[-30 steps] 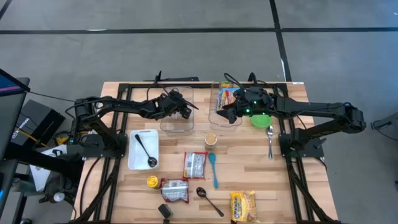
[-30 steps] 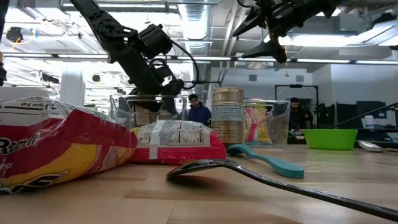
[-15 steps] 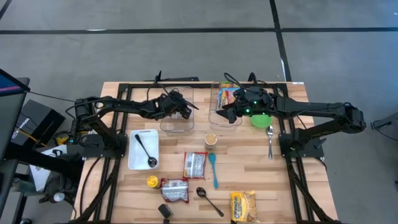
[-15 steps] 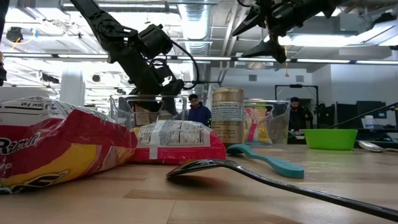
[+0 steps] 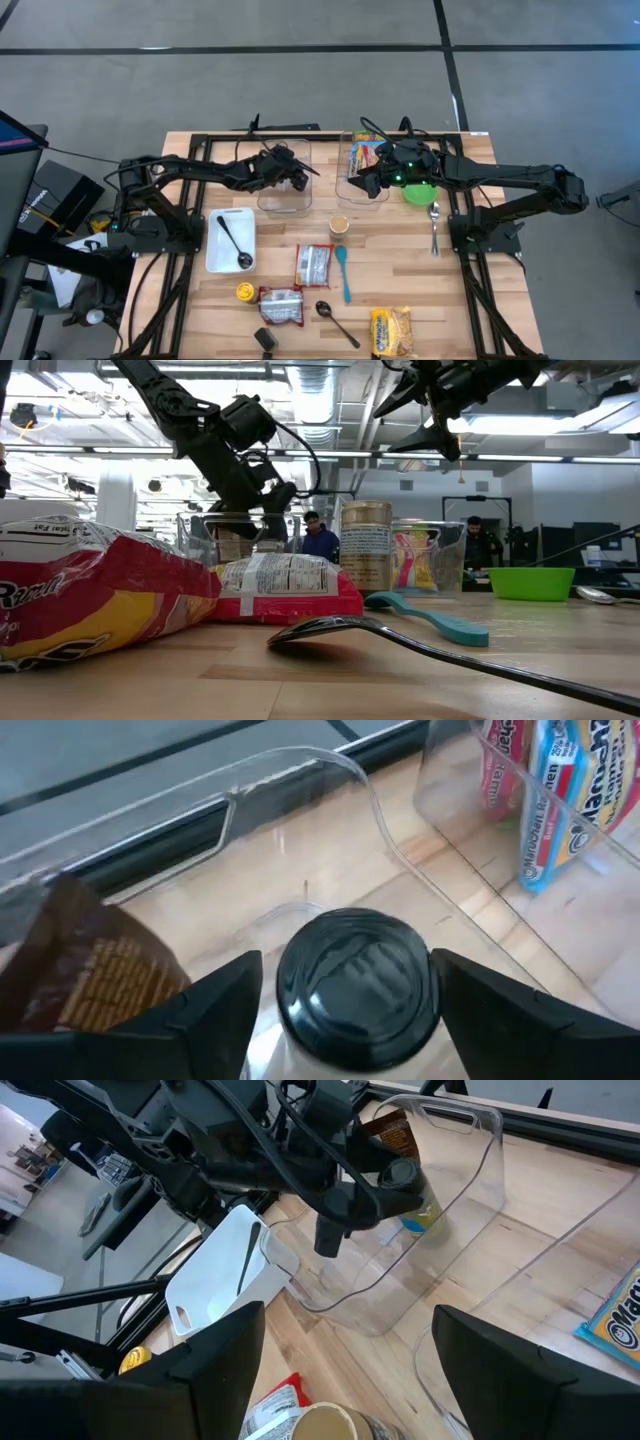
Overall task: Pick & Place Food Item
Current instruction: Put the light green seasoning bottle into the left transparent bin, then put the yellow seasoning bottle into the left transparent bin
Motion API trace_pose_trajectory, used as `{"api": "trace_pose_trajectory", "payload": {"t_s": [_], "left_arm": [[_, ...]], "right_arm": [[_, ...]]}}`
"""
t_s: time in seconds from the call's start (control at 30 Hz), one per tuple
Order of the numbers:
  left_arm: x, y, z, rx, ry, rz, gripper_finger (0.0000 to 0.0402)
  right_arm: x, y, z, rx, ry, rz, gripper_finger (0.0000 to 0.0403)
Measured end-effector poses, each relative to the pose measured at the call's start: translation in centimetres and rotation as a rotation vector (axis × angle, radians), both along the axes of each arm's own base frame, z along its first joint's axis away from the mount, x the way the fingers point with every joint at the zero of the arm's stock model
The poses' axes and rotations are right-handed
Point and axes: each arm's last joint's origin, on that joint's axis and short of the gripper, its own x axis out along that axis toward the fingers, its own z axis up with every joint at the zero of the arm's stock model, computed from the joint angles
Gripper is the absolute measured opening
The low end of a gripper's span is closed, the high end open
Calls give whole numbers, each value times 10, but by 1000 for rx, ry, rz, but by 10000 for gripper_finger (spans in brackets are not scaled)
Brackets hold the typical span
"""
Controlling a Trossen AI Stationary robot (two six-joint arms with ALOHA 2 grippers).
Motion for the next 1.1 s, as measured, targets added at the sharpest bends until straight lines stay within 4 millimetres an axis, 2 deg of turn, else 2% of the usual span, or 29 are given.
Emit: {"api": "trace_pose_trajectory", "payload": {"t_s": [0.3, 0.6, 0.8, 1.1], "left_arm": [[-9, -3, 30, 36, -94, 0, 289], [-27, -15, 79, 59, -280, -70, 289], [-40, -34, 108, 53, -403, -185, 289], [-52, -76, 136, -30, -548, -509, 289]], "right_arm": [[0, 0, 0, -4, 1, 2, 282], [0, 0, 0, -7, 1, 3, 282], [0, 0, 0, -7, 2, 3, 282], [0, 0, 0, -7, 1, 3, 282]]}}
